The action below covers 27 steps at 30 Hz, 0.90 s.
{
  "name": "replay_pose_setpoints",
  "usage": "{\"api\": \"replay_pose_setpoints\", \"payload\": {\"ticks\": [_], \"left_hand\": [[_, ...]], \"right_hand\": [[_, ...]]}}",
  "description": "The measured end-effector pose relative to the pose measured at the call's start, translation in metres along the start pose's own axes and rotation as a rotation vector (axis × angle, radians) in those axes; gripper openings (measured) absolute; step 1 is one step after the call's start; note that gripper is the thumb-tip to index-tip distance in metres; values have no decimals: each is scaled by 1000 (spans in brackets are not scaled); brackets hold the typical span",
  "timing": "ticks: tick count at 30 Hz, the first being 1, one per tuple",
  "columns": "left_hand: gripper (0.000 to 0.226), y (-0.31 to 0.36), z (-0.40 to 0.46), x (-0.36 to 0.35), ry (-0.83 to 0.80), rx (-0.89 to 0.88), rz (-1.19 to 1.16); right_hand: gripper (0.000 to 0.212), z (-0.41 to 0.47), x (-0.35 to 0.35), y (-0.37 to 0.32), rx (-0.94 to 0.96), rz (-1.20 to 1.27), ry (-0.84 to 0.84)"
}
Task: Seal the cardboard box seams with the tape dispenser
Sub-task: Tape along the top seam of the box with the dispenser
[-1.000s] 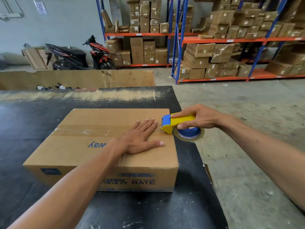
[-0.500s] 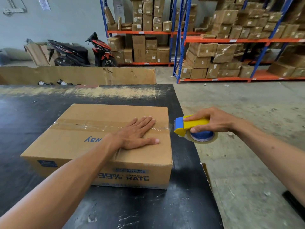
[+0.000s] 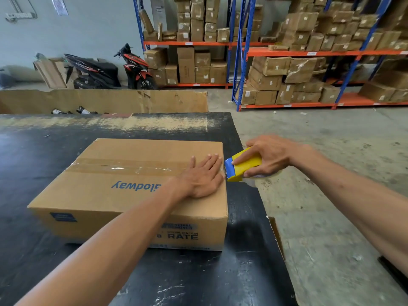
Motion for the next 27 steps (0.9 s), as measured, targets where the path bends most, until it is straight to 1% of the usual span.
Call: {"api": "replay_pose_setpoints", "payload": {"ticks": [4,7,9,11,13,17,22,27], "left_hand": [[63,8,3,6,19,80,-36],[64,12,13,6,126,166,-80],[65,17,21,6,177,293,-84],[69,22,29,2,114,417,-111],[71,23,33,1,60,460,-130],[77,24,32,3,39,431,-111],[72,21,32,1,23,409,-106],[69,6,25,-3,24,293,-57]], "right_hand": [[51,-7,4,-21,65,-208,-83],[53,-17,-7,-19,14,-190,-92],[52,-22,-7,-10,-44,-135,-74],[52,-26,-4,-1,-92,-93,-40],[52,-29,-1,7,-129,-62,-10],[54,-30,7,11,-166,-28,56],[52,-30,16,8,-185,20,102],[50,-33,21,15,-230,172,161]]}}
Point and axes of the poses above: each hand's wrist, its own z-axis towards the middle knuckle, its own x-axis out of the back of the hand, y = z × x, the point moved 5 cm from there along z, towards the middle knuckle, and after that the axes turned 6 degrees about -x, right-handed, at the moved point
